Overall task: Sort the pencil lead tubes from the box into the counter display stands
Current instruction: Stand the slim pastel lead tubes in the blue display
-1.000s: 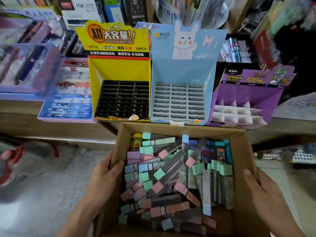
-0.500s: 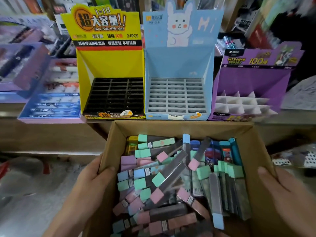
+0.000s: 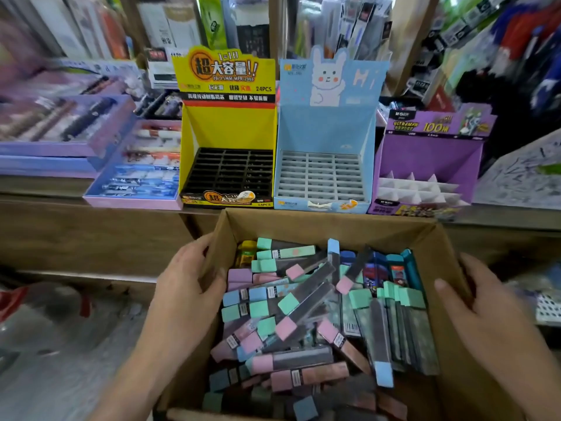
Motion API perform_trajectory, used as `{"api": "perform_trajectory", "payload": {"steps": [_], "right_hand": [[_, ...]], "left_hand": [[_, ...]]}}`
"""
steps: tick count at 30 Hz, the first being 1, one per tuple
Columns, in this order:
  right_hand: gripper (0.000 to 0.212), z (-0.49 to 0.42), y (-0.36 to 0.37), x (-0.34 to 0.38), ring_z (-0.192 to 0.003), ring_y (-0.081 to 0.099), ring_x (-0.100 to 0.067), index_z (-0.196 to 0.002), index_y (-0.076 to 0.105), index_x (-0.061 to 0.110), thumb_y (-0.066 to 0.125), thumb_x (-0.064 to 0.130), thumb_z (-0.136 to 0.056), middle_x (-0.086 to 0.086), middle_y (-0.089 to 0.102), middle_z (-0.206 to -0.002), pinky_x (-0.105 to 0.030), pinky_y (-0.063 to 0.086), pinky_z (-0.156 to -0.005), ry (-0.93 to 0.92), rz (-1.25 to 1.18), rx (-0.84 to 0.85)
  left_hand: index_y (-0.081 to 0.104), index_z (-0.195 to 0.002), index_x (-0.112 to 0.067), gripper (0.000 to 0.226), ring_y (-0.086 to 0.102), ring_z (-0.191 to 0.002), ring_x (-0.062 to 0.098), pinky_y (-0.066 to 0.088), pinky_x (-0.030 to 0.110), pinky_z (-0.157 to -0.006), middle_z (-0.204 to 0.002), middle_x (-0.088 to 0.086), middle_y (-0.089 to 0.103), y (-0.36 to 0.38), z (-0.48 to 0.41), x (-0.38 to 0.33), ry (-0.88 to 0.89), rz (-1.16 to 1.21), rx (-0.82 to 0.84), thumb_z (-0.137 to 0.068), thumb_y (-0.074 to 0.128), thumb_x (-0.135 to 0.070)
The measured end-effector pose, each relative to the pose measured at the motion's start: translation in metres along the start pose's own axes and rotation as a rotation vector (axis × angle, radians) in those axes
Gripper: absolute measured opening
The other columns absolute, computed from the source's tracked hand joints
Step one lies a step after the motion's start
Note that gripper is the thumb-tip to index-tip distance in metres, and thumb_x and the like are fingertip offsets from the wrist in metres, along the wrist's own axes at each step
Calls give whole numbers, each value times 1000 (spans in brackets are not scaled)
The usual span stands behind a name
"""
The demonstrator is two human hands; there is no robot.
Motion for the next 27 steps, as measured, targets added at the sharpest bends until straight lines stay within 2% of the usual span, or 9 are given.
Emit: {"api": "perform_trajectory", "payload": {"steps": [3,5,7,10,12,15,18,21,27], "right_hand": [[48,1,-9,26,-113,58,-11,-139,58,22,72,19,-92,10,62,-121,-32,46,-99,-251,30,-69],[49,0,-4,45,-110,54,14,-134,62,26,77,21,-88,28,57,-118,-5,37,-98,-375,6,34],[45,0,11,65,-110,51,22,-130,64,33,78,29,-87,37,54,-115,3,38,-90,-465,-21,196],[49,-1,42,88,-116,52,13,-136,61,37,77,38,-89,31,57,-121,-13,44,-103,-571,23,401],[59,-4,61,95,-122,46,10,-143,54,35,77,40,-89,27,52,-131,-18,40,-109,-614,101,479],[66,-12,83,102,-125,39,3,-144,53,33,82,39,-84,18,49,-133,-20,37,-107,-657,147,565],[77,-20,103,105,-124,36,-5,-147,50,31,85,44,-79,16,46,-127,-26,37,-107,-712,222,634],[90,-20,122,100,-126,31,-9,-152,43,29,84,52,-76,15,41,-129,-33,35,-111,-744,284,686],[84,-21,136,93,-117,29,-9,-147,51,28,82,55,-74,15,42,-122,-33,32,-105,-830,335,614]], "left_hand": [[62,-138,-17,52,58,-122,12,48,30,-106,-135,-5,61,-2,0,-20,198,-116,3,-87,73,-8],[65,-134,-22,47,60,-117,7,46,21,-101,-129,-12,64,6,-2,-30,288,-155,104,-88,75,-15],[66,-131,-27,43,59,-111,-2,41,7,-94,-124,-19,64,20,-5,-35,286,-157,254,-89,75,-21],[65,-128,-31,44,60,-111,-5,47,12,-97,-121,-21,66,42,-12,-29,136,-102,470,-86,79,-28],[66,-123,-32,43,62,-108,-4,53,22,-97,-117,-20,68,53,-17,-22,63,-110,567,-83,81,-33],[67,-114,-35,39,62,-99,-3,55,23,-89,-106,-20,65,61,-22,-12,8,-150,647,-79,82,-38],[64,-120,-34,47,58,-103,2,54,28,-93,-108,-18,59,69,-28,-6,1,-199,696,-77,81,-40],[63,-123,-34,52,55,-104,1,51,23,-89,-109,-18,55,75,-31,-2,9,-205,709,-75,83,-40],[61,-117,-41,54,54,-98,-1,44,15,-77,-105,-22,51,80,-30,8,29,-155,701,-69,87,-35]]}}
Point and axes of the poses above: each hand's wrist, its own z-axis away from the middle knuckle, its own y-axis out of the palm, x = y × z, the point moved 4 cm from there along -z, towards the middle knuckle
